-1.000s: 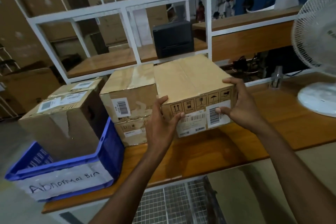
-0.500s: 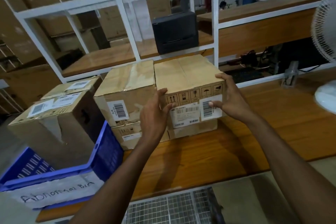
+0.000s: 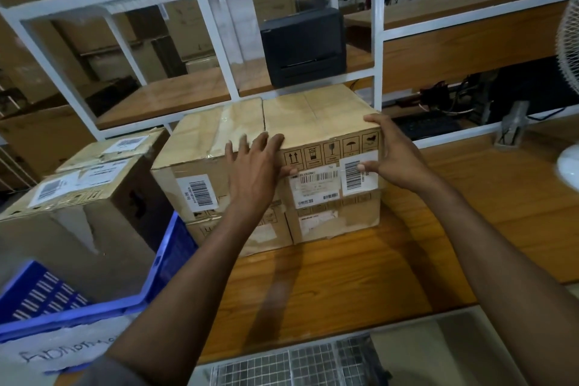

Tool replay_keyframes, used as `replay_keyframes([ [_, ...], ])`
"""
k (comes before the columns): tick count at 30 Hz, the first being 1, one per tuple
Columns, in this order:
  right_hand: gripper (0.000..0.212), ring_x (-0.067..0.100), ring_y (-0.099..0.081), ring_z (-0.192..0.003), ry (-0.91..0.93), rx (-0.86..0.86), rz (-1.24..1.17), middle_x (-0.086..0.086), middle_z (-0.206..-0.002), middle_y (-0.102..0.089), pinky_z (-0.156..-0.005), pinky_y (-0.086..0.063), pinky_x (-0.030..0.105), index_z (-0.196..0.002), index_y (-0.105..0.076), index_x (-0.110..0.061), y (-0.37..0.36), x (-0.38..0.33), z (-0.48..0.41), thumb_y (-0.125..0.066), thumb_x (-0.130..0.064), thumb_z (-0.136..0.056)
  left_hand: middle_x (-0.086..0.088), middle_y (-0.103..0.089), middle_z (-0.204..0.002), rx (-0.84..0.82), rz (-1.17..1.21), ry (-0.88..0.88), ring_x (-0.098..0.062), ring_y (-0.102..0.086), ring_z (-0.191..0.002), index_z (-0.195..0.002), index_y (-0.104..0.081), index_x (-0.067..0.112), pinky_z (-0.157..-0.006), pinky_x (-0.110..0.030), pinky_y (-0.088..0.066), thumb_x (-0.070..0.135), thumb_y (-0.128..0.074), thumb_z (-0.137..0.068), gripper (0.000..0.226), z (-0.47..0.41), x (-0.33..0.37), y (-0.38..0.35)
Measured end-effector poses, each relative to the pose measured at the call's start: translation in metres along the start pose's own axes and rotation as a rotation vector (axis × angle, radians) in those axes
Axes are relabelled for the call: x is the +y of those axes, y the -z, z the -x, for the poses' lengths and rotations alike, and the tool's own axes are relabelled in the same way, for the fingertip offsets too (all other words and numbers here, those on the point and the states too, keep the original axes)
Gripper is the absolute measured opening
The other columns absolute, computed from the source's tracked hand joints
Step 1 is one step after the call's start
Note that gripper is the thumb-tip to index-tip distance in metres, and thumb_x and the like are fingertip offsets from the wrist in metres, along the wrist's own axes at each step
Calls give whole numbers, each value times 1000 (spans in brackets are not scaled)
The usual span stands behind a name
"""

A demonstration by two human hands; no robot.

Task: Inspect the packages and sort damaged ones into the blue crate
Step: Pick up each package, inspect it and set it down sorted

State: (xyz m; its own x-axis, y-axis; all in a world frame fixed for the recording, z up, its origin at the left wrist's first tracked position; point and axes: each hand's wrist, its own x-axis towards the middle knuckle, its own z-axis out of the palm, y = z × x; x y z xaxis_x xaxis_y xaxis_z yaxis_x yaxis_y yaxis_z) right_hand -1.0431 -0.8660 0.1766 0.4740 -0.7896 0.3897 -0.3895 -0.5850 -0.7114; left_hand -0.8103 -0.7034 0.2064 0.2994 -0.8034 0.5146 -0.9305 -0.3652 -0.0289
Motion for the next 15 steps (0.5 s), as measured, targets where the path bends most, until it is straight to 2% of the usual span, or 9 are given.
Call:
replay_keyframes([
  [2, 99, 22, -51, -133, -3, -6, 12, -13, -156, -41, -101, -52, 56, -143, -32, -50, -3, 2, -4, -93, -18, -73, -3, -43, -158, -24, -12, -3, -35, -36, -146, -151, -38, 34, -117, -58, -27, 72, -61, -85, 79, -3, -4, -4],
  [6, 100, 25, -50, -136, -1, -11, 42, -11, -159, -38, -103, -51, 56, -145, -30, -49, -6, 4, -9, -93, -20, -73, -2, -45, -156, 7, -55, -22, -37, -44, -137, -151, -36, 34, -107, -52, -36, 73, -65, -82, 84, -6, -7, -9],
  [15, 101, 29, -47, -141, -19, -25, 70, -7, -163, -34, -107, -48, 61, -148, -27, -47, -11, 3, -19, -91, -19, -76, -4, -48, -147, 46, -63, -10, -34, -46, -126, -150, -40, 35, -99, -49, -41, 77, -65, -81, 84, -12, -13, -15],
])
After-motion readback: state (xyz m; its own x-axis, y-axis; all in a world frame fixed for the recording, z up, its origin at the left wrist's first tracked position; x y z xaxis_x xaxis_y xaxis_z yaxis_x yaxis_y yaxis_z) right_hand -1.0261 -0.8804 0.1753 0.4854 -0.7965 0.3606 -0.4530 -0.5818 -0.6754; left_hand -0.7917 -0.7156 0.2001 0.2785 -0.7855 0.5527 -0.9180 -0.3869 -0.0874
